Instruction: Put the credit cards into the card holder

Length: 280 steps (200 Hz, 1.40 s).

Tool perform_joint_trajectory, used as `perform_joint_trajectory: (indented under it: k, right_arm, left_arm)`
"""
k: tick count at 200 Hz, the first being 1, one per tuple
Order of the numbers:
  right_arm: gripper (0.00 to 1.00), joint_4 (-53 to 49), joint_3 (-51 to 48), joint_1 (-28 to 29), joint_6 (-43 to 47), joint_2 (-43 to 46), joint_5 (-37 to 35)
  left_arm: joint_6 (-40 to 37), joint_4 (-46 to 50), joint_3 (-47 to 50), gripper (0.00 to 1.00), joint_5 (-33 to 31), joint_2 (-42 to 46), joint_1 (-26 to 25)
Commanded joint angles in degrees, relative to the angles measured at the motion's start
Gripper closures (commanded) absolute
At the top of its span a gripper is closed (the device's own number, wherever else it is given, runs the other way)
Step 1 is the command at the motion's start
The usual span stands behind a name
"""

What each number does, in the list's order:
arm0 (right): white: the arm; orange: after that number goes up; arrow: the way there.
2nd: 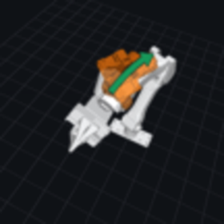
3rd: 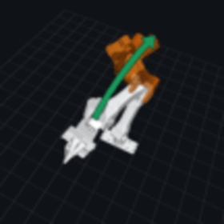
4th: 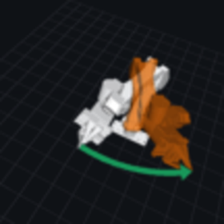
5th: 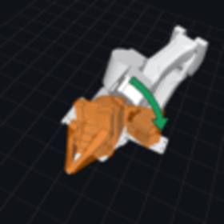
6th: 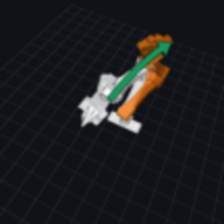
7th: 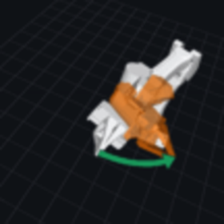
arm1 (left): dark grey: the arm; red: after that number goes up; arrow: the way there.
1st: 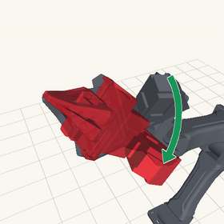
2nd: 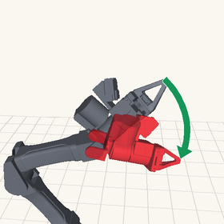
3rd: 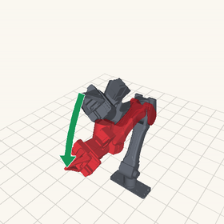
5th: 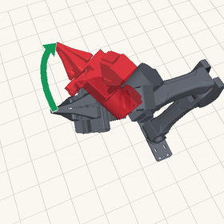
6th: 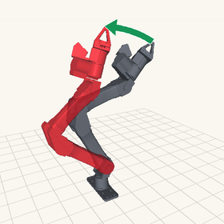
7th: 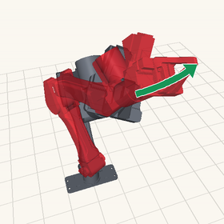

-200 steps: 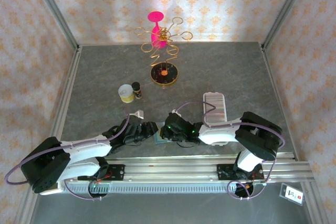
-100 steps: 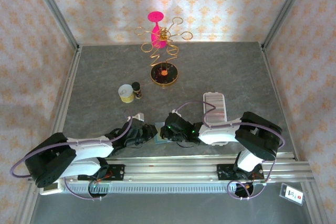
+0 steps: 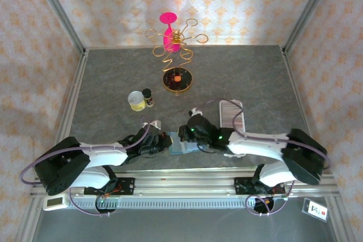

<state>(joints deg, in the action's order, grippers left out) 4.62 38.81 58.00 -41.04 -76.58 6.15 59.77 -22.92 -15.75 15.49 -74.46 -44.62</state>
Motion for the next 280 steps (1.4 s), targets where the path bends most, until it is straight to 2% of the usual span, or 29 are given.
perform_joint_trajectory:
  k: [1, 8, 20, 35, 44, 59, 70, 86, 112, 138, 153, 173, 209, 211, 214, 217, 280]
  right_arm:
    - [0.86, -3.48, 2.71, -1.75, 12.21, 8.43, -8.31]
    - [0.8, -3.66, 3.0, -1.79, 15.84, 11.4, -10.35]
    - [0.64, -2.88, 3.03, -1.78, 23.64, 15.08, -10.67]
    - [0.52, -4.27, 3.43, -1.75, 36.12, 18.74, -7.56]
    - [0.45, -6.55, 3.55, -1.75, 48.8, 20.52, -3.11]
    - [0.43, -14.47, 3.56, -1.67, 68.74, 23.32, 2.06]
    - [0.42, -19.28, 3.13, -1.7, 79.85, 24.99, 1.68]
    - [0.37, -22.36, 2.35, -2.63, 86.18, 27.45, -3.53]
    - [0.35, -34.84, 2.22, -8.93, 97.77, 30.27, -0.75]
    - [0.33, -41.09, -0.15, -19.13, 105.97, 33.1, 0.57]
    - [0.28, -41.52, -1.46, -24.36, 109.13, 35.24, 2.18]
    - [0.24, -41.67, -3.58, -28.08, 112.72, 37.09, 2.56]
    - [0.16, -43.11, -6.18, -28.95, 114.81, 37.11, 4.07]
    - [0.13, -43.03, -6.3, -28.98, 114.92, 37.09, 4.2]
    - [0.02, -42.92, -6.61, -28.98, 115.09, 37.18, 4.22]
    - [0.0, -42.72, -7.02, -28.99, 115.44, 37.2, 4.17]
    - [0.0, -46.93, -7.84, -28.95, 116.51, 37.46, 8.82]
  left_arm:
    - [-4.39, 3.83, -2.11, 1.0, 1.54, -1.29, 0.14]
    - [-4.81, 3.71, -2.16, 1.0, 1.99, -1.61, 0.1]
    - [-5.4, 3.45, -2.42, 1.0, 2.93, -2.14, 0.23]
    - [-6.37, 4.18, -3.04, 1.0, 3.57, -2.54, 0.21]
    - [-6.76, 4.61, -3.23, 1.0, 3.78, -2.62, 0.21]
    - [-7.2, 4.94, -3.15, 1.0, 3.79, -2.38, 0.24]
    - [-7.62, 5.07, -3.26, 1.0, 3.9, -2.36, 0.18]
    - [-8.49, 6.42, -3.88, 1.0, 3.85, -2.44, 0.19]
    - [-9.05, 7.06, -4.21, 1.0, 3.92, -2.73, 0.17]
    - [-9.47, 6.25, -4.2, 1.0, 5.32, -3.28, 0.2]
    - [-9.83, 6.68, -4.58, 1.0, 5.45, -3.46, 0.22]
    - [-10.45, 7.74, -5.19, 1.0, 5.64, -3.46, 0.2]
    - [-10.31, 8.37, -5.54, 1.0, 6.36, -2.46, 0.23]
    - [-10.29, 8.36, -5.53, 1.0, 6.39, -2.36, 0.23]
    - [-10.29, 8.39, -5.57, 1.0, 6.49, -2.21, 0.16]
    - [-10.24, 8.41, -5.6, 1.0, 6.51, -2.12, 0.19]
    - [-9.76, 9.82, -5.52, 1.0, 5.35, -0.86, 0.21]
